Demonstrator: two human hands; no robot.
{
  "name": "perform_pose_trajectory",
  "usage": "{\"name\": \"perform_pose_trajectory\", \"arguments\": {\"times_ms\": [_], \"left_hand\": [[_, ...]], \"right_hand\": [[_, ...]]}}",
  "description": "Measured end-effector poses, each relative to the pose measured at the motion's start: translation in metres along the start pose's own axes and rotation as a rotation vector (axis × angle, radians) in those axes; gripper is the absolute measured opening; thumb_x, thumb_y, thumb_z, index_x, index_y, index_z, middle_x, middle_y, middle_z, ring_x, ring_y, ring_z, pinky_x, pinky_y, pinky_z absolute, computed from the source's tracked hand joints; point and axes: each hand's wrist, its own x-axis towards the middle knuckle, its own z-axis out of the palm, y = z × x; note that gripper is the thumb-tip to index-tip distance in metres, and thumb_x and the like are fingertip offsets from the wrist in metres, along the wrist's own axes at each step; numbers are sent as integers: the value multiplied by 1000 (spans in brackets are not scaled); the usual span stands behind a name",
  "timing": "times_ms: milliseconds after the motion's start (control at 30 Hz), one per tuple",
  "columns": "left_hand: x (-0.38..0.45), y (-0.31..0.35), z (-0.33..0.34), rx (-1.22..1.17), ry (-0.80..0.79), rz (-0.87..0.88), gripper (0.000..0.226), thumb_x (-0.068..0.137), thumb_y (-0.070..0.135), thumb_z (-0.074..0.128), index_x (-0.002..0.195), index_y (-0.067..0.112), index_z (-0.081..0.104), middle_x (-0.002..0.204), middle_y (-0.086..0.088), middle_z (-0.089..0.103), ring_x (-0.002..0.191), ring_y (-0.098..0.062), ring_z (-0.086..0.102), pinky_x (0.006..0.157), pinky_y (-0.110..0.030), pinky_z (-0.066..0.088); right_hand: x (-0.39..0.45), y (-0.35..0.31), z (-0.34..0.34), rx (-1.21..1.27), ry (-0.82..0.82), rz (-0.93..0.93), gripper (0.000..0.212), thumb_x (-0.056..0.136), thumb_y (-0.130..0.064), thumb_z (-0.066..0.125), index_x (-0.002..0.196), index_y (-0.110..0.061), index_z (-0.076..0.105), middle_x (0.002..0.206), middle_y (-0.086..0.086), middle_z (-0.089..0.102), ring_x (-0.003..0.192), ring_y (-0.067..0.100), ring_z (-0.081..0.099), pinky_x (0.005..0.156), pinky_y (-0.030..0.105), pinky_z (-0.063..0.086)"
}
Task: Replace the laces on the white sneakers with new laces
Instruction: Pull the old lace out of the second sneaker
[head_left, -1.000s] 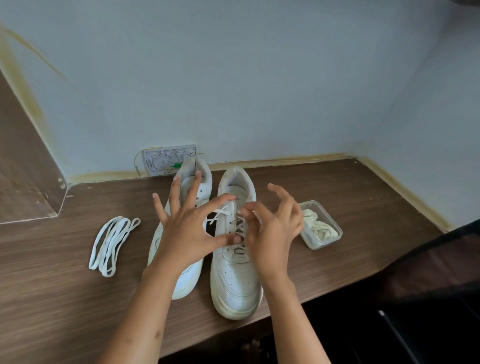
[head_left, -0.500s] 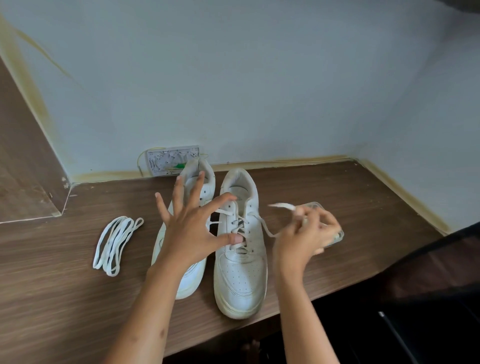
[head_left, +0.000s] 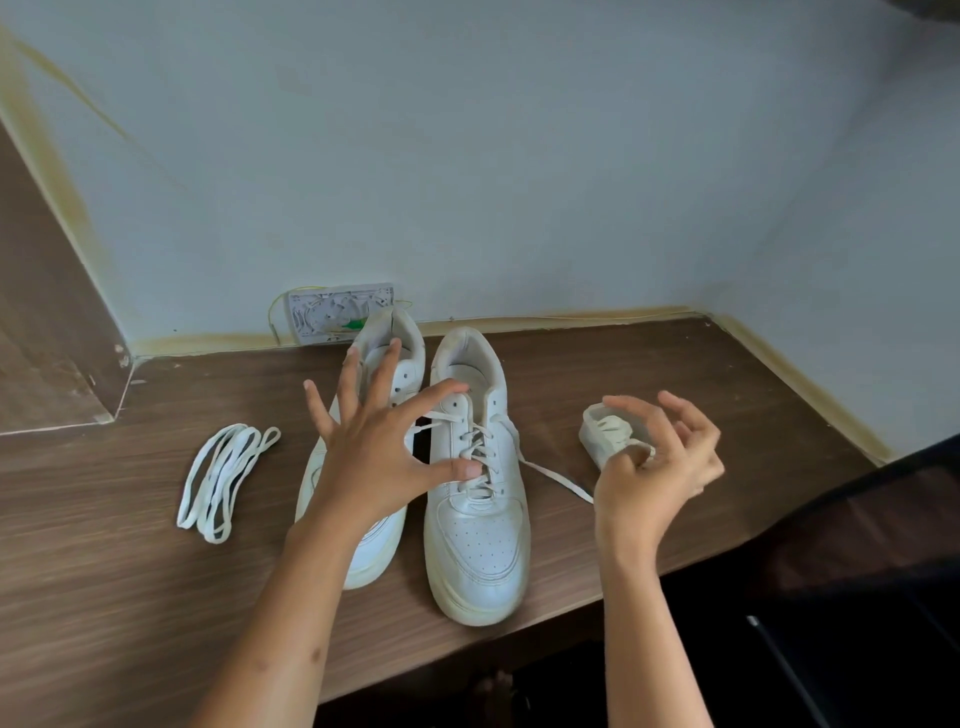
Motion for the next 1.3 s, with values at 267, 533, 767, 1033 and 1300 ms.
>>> {"name": "perform_pose_trajectory", "arguments": {"times_ms": [267,533,767,1033,1300], "left_hand": [[0,0,1,-15,18,17,87,49,98,41,131,69,34,163,12,2,147,-17,-23,111,-61,-21],[1,-4,5,-10,49,52,85,52,96,43,132,70,30,163,9,7,148,-18,-18,111,-62,-19],[1,-4,3,-18,46,61,82,53,95,43,130,71,33,163,9,6,148,-18,-17,111,-62,-18],[1,-7,-2,-15,-9,11,85,50,98,43,129,69,37,162,17,2,148,-18,-18,112,-62,-18],[1,-6,-2,-14,-26,5,88,49,100,42,131,69,34,163,14,2,148,-17,-18,112,-62,-18]], "right_hand": [[-20,-11,25,-109,-481,-383,18,93,-28,65,106,-39,72,141,-4,39,123,18,24,102,35,26],[-28,-11,39,-256,-471,-455,15,90,-26,70,102,-34,69,150,3,37,127,28,26,99,54,35],[-32,-13,42,-162,-662,-309,16,98,-22,59,101,-31,72,156,-5,23,134,17,13,103,35,13],[-22,-11,35,264,-536,187,17,82,-25,64,72,-37,70,123,-23,36,127,19,32,107,52,37],[-33,-22,26,-10,-488,-265,20,95,-38,54,110,-44,66,150,-11,24,134,17,19,108,42,26]]}}
